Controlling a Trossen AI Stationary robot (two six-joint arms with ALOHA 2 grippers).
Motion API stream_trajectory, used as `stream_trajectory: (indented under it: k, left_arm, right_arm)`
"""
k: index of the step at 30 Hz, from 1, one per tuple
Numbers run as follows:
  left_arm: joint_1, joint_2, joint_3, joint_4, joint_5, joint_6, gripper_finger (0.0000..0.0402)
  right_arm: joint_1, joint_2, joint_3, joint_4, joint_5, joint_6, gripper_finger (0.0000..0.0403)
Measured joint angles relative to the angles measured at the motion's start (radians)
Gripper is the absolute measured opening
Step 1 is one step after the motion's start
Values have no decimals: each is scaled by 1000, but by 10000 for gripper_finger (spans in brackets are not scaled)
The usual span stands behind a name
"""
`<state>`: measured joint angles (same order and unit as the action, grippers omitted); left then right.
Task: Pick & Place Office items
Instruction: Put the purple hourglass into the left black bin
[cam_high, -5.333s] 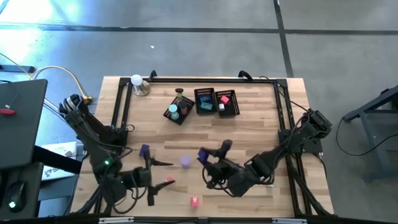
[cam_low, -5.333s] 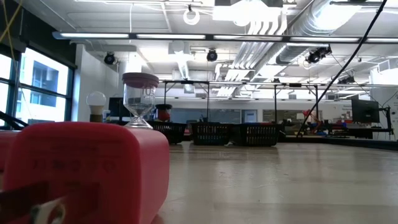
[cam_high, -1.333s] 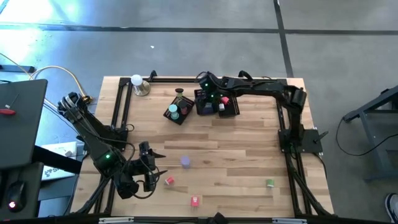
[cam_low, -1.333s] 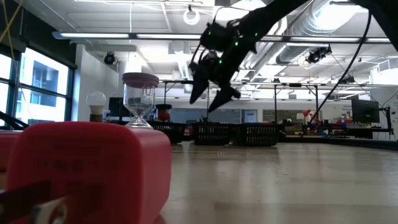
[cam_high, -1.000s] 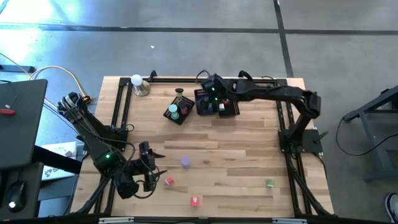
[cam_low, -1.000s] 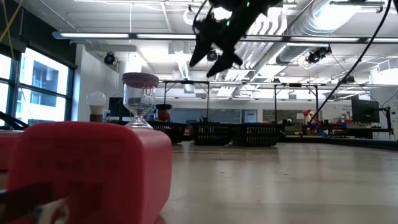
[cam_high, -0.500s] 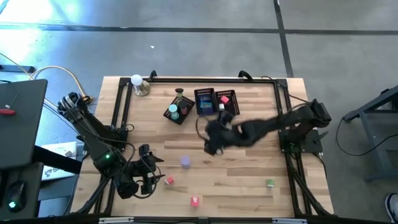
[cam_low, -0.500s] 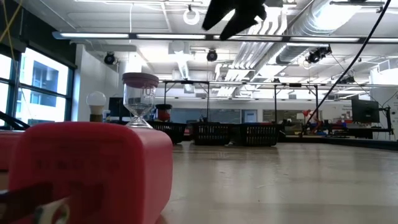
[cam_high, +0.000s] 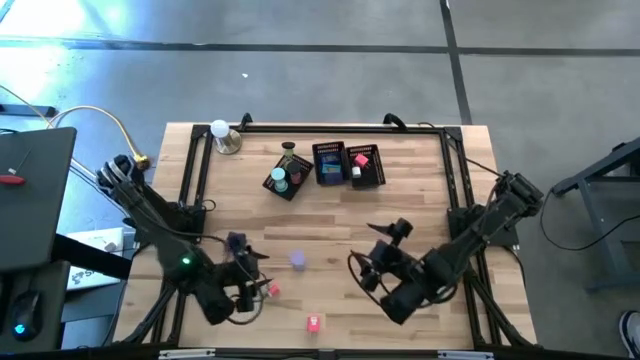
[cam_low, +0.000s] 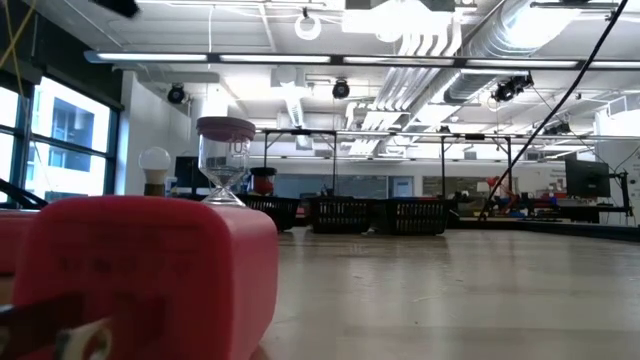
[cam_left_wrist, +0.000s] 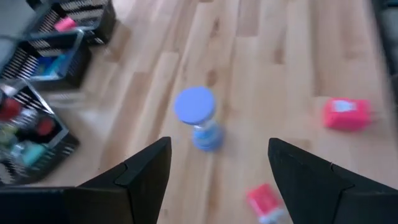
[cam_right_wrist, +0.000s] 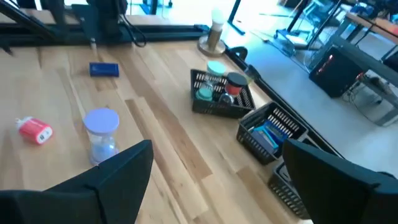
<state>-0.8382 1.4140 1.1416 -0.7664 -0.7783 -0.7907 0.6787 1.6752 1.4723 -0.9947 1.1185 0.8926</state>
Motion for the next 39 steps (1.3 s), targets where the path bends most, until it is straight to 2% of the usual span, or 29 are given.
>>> stream_trajectory:
  k: [6,10,12,14,17,24,29,39]
  left_arm:
    - [50,140,0,157,-121,132,260]
    - [73,215,0,228,-140,284,260]
    - [84,227,0,245,-146,303,260]
    - [102,228,1,267,-112,306,260]
    - [145,227,1,278,3,325,260]
    - [236,227,1,305,48,372,260]
    - [282,227,-5,316,169,372,260]
    - [295,227,-8,316,181,373,260]
  right_arm:
    - [18,2,0,1,-1,18,346]
    - [14,21,0,0,-21,28,346]
    - [13,30,-1,2,-21,28,346]
    - [13,41,-1,2,-22,28,347]
    - [9,52,-1,2,-26,27,347]
    - [1,52,-1,4,-51,28,347]
    - [2,52,-1,4,-67,28,347]
    - [2,52,-1,4,-77,28,347]
